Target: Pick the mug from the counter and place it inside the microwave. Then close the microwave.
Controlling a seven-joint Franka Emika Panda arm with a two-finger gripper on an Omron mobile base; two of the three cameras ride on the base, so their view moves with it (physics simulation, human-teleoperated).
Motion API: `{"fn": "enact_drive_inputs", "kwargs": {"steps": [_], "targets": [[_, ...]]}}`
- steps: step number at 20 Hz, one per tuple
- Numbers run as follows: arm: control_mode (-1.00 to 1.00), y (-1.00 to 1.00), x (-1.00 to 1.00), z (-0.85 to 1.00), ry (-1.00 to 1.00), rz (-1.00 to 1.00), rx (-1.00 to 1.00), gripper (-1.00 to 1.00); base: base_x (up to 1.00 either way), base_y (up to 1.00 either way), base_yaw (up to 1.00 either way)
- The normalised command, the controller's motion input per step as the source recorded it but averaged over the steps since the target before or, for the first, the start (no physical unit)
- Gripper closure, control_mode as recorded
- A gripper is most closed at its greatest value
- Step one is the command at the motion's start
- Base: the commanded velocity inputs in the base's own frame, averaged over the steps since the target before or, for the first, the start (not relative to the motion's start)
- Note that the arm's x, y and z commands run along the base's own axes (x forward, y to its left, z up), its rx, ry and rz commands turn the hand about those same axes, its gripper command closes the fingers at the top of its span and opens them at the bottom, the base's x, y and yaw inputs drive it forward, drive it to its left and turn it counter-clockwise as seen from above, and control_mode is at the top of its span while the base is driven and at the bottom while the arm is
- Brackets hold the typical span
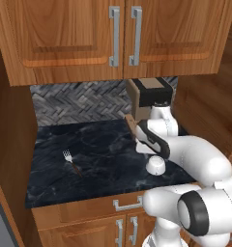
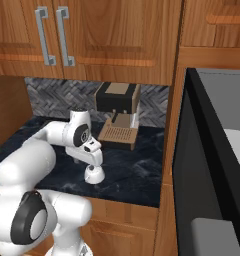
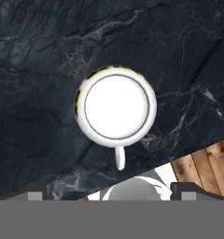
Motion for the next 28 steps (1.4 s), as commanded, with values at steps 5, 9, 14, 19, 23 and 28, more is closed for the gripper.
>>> {"fn": "enact_drive_inputs", "kwargs": {"steps": [5,9,14,19,23,28], "targets": [[-1.0,-0.26,0.0,-0.25,0.0,-0.14,0.0,-1.0,0.0,0.0,0.0],[-1.0,-0.11,0.17,-0.28,0.0,0.0,0.0,-1.0,0.0,0.0,0.0],[-1.0,0.0,0.22,-0.15,-0.02,0.07,0.01,-1.0,0.0,0.0,0.0],[-1.0,0.0,0.0,-0.06,0.0,0.1,0.0,-1.0,0.0,0.0,0.0],[-1.0,0.0,-0.19,-0.07,0.0,0.01,0.0,-1.0,0.0,0.0,0.0],[-1.0,0.03,-0.28,0.0,0.0,0.0,0.0,-1.0,0.0,0.0,0.0]]}}
